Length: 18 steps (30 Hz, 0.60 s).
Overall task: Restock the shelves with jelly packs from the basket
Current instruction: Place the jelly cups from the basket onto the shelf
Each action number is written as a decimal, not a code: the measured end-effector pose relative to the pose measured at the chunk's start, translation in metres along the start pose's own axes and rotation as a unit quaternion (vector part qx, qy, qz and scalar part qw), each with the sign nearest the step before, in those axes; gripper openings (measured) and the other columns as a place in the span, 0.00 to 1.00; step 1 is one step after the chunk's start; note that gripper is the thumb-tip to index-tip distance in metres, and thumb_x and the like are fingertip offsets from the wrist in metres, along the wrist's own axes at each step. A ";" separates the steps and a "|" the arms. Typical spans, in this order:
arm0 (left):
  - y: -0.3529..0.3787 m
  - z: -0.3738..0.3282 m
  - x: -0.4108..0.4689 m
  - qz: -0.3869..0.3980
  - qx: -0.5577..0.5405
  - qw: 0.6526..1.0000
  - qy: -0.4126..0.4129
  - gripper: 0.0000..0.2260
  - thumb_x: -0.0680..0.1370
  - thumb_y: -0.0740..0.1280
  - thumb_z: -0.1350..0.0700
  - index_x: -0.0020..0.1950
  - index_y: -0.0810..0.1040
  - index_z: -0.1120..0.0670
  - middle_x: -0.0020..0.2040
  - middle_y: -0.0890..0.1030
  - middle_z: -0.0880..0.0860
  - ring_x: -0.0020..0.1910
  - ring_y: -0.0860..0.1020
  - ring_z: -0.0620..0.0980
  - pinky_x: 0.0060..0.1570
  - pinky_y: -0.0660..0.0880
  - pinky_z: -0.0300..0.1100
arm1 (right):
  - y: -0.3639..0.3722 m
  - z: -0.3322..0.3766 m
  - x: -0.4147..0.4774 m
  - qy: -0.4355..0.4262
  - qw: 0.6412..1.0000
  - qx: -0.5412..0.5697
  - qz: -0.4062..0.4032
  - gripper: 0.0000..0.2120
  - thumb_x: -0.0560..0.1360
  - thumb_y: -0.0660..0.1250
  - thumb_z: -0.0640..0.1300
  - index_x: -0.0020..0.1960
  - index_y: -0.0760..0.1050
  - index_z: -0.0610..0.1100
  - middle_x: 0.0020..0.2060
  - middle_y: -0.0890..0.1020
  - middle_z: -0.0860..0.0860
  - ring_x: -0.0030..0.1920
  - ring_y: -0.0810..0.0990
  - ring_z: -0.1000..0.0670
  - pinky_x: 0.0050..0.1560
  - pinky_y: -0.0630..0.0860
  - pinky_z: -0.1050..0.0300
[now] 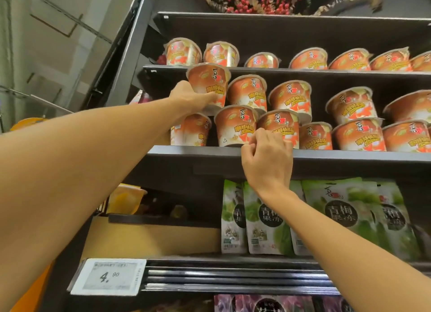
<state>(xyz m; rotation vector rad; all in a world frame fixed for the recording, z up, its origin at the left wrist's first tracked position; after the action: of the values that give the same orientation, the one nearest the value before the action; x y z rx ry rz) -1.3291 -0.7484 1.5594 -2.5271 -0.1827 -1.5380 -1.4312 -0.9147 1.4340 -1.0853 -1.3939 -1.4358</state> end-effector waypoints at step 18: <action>-0.016 -0.009 -0.099 -0.226 0.053 0.966 0.112 0.15 0.78 0.63 0.46 0.61 0.73 0.53 0.57 0.75 0.52 0.54 0.70 0.48 0.54 0.66 0.42 | -0.002 -0.010 -0.004 0.040 0.994 0.093 0.049 0.03 0.78 0.60 0.44 0.48 0.70 0.44 0.43 0.75 0.51 0.48 0.72 0.48 0.53 0.64 0.55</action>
<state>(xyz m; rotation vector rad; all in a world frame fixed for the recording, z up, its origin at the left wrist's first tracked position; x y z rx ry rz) -1.3857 -0.7357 1.4768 -2.3064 -0.8339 -1.8970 -1.4325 -0.9246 1.4294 -0.9535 -1.3694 -1.2385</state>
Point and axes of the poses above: each hand's wrist, its own x-axis towards the middle knuckle, its own y-axis out of the palm, z = x × y, the point moved 9 cm from there along x, towards the middle knuckle
